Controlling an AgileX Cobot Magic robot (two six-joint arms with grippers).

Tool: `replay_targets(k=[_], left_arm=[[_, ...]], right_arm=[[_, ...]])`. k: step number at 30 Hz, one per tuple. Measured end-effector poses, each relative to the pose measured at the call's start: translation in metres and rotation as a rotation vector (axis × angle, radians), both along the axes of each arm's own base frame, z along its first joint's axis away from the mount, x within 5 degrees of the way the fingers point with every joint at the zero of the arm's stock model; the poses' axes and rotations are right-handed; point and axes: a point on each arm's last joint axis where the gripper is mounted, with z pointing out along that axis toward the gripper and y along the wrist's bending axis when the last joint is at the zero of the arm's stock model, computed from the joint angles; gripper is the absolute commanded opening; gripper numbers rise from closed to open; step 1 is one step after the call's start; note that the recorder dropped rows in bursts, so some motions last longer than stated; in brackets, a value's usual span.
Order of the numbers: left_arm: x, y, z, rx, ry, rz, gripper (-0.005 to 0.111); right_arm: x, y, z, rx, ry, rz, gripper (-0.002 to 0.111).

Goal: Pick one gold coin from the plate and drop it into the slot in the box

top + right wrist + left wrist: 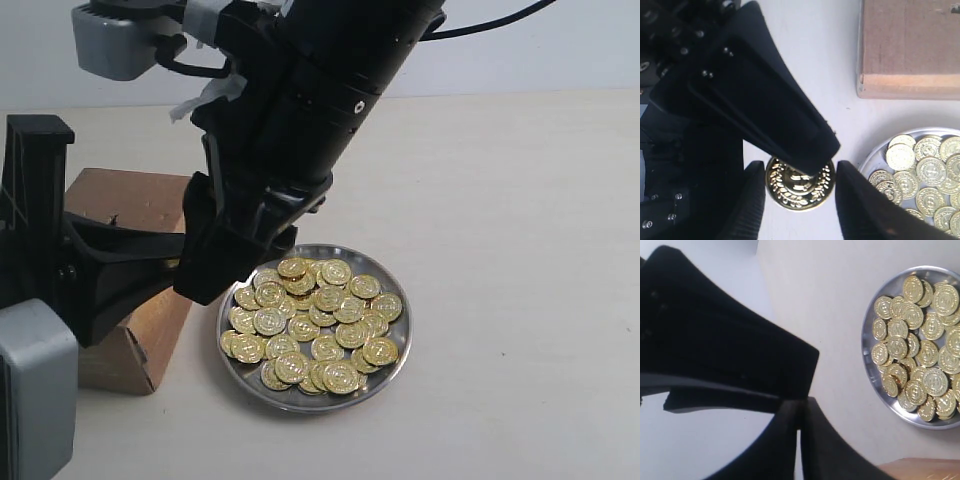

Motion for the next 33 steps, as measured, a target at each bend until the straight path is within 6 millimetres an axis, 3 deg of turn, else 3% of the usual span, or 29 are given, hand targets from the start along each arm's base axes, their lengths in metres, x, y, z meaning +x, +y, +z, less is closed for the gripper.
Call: replay_targets(k=[6, 14, 18, 25, 29, 33], left_arm=[[0.000, 0.000, 0.000, -0.001, 0.001, 0.001, 0.000], [0.000, 0.000, 0.000, -0.044, 0.058, 0.031, 0.000], [0.000, 0.000, 0.000, -0.124, 0.156, 0.088, 0.000], [0.022, 0.017, 0.006, -0.435, 0.454, 0.406, 0.000], [0.047, 0.036, 0.023, -0.721, 0.600, 0.650, 0.000], [0.072, 0.058, 0.026, -0.969, 0.715, 0.885, 0.000]], right_arm=[[0.000, 0.000, 0.000, -0.002, 0.001, -0.006, 0.068], [0.001, -0.016, 0.012, -0.080, -0.107, -0.051, 0.062], [0.000, -0.033, 0.028, -0.133, -0.217, -0.121, 0.052], [-0.002, -0.086, 0.090, -0.130, -0.580, -0.479, 0.000], [-0.020, -0.122, 0.127, -0.051, -0.686, -0.669, 0.000], [-0.041, -0.145, 0.149, 0.050, -0.696, -0.765, 0.000]])
